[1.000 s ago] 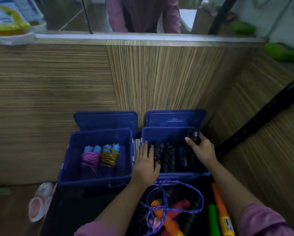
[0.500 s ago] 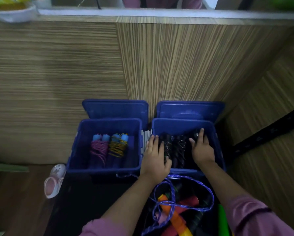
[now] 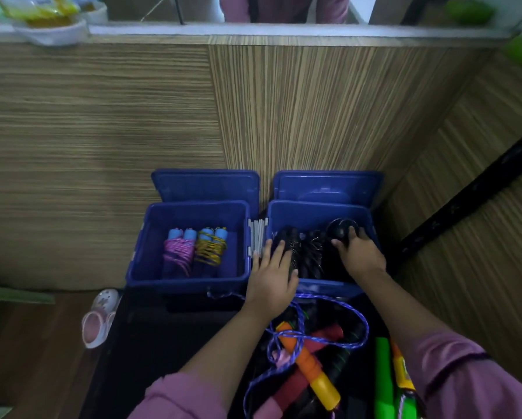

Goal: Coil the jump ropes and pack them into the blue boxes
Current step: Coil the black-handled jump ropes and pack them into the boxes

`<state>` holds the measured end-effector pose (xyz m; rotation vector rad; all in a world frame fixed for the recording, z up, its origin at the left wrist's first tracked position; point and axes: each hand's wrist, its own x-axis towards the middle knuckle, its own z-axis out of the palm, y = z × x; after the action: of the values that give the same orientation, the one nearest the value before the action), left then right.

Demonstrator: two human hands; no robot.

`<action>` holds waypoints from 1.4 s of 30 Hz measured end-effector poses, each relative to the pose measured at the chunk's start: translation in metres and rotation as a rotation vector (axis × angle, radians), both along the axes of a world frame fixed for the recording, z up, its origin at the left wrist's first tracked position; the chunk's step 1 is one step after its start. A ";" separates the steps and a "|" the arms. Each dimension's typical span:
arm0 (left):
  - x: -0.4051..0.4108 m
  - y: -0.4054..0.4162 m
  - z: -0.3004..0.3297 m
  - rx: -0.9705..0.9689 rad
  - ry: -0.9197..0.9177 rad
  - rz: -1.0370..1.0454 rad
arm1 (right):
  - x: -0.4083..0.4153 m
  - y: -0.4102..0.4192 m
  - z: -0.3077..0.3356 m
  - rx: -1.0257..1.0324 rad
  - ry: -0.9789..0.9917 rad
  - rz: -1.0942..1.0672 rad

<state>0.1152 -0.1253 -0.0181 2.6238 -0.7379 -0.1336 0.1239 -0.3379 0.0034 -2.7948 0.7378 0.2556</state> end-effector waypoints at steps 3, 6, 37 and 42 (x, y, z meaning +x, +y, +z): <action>-0.020 0.004 -0.001 0.013 -0.044 -0.029 | -0.011 0.001 0.003 0.031 -0.070 0.036; -0.041 0.008 -0.005 0.011 -0.128 -0.058 | -0.024 0.005 0.007 0.100 -0.109 0.041; 0.022 -0.149 0.010 -0.094 0.812 0.294 | -0.049 -0.038 -0.007 0.310 -0.641 0.209; 0.026 -0.160 0.008 -0.104 0.877 0.344 | -0.051 -0.042 -0.013 0.346 -0.679 0.192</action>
<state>0.1414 -0.2849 -0.0102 2.2042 0.0111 -1.0179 0.0724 -0.3800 -0.0091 -2.3753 0.2318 -0.4710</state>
